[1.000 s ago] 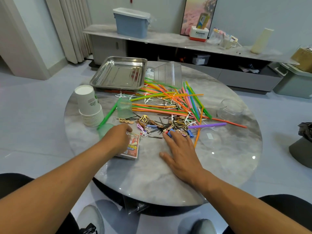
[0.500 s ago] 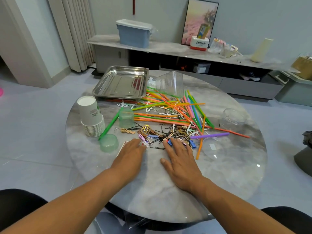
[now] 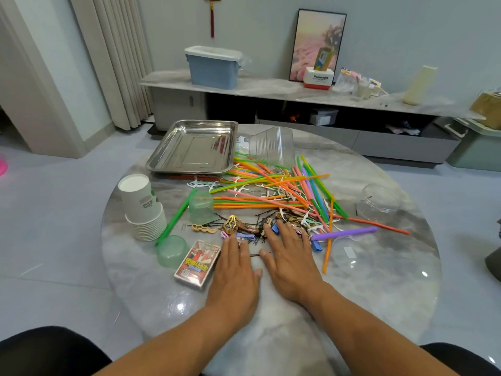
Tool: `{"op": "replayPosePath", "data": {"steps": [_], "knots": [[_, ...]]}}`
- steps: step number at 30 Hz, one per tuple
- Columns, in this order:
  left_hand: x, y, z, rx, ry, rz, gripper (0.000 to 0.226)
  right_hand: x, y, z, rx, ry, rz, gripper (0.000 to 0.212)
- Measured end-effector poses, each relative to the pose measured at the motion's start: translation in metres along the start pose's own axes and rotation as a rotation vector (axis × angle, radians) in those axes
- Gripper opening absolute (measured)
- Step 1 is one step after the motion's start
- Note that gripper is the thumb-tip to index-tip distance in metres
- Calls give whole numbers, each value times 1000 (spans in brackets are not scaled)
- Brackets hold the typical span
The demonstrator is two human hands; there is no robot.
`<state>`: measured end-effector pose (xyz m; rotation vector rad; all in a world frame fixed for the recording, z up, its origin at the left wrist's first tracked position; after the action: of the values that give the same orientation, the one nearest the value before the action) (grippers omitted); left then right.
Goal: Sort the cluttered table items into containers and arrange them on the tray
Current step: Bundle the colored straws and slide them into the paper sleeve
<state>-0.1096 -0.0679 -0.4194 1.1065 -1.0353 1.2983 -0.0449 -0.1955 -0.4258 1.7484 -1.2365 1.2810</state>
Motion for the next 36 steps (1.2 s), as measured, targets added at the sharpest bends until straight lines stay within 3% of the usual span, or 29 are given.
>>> {"op": "replayPosePath", "data": {"steps": [5, 8, 10, 13, 17, 20, 28, 36], "knots": [[0, -20, -9, 120, 57, 62, 76, 18, 7, -10, 20, -106, 165, 60], [-1, -30, 1, 26, 113, 83, 71, 46, 15, -8, 0, -83, 427, 50], [-3, -36, 6, -75, 131, 80, 68, 64, 13, 9, -170, -93, 470, 56], [-2, -43, 14, -190, 152, 96, 65, 89, 5, 45, -388, 23, 376, 56], [4, -45, 14, -202, 216, 152, 65, 109, -3, 74, -434, 326, 141, 29], [9, -49, 12, -181, 209, 186, 65, 108, -6, 83, -444, 465, 9, 29], [38, -86, 31, -233, 234, 182, 64, 119, -35, 82, -311, 539, 0, 25], [47, -146, 19, -269, 76, 100, 64, 136, -47, 150, -542, 356, 20, 26]]}}
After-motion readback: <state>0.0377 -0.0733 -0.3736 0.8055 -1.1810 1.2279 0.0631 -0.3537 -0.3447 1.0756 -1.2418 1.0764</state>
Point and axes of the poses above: each hand's wrist, its own y-axis away from the middle knuckle, its own x-axis out of the back of the hand, z = x × y, the point moved 7 cm from there along -y, towards the middle knuckle, and after that the axes turned 6 degrees about -y, right-handed, at the moved point
